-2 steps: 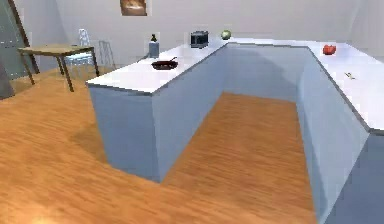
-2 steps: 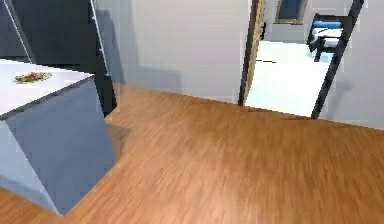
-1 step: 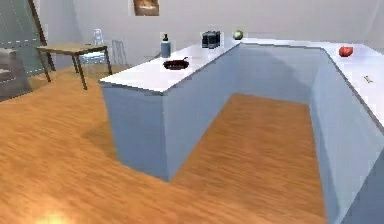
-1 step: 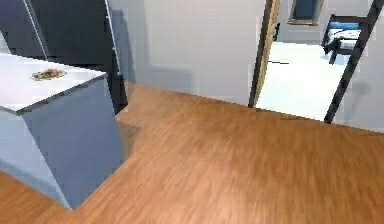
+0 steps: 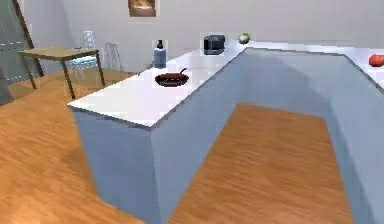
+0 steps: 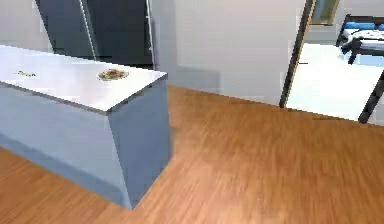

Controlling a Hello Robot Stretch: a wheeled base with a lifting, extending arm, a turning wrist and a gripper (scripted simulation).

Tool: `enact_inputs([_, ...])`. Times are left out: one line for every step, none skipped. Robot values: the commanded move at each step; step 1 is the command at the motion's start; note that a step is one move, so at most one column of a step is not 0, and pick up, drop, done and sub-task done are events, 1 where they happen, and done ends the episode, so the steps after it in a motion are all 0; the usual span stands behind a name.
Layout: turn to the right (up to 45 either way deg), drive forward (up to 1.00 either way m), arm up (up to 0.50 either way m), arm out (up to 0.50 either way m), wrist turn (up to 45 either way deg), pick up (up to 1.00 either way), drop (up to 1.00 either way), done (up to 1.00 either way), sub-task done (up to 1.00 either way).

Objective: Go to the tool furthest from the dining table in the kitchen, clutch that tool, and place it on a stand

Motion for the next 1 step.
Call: enact_inputs([-45.0,0.00,0.00,0.00,0.0,0.00,0.00,0.00,0.00])
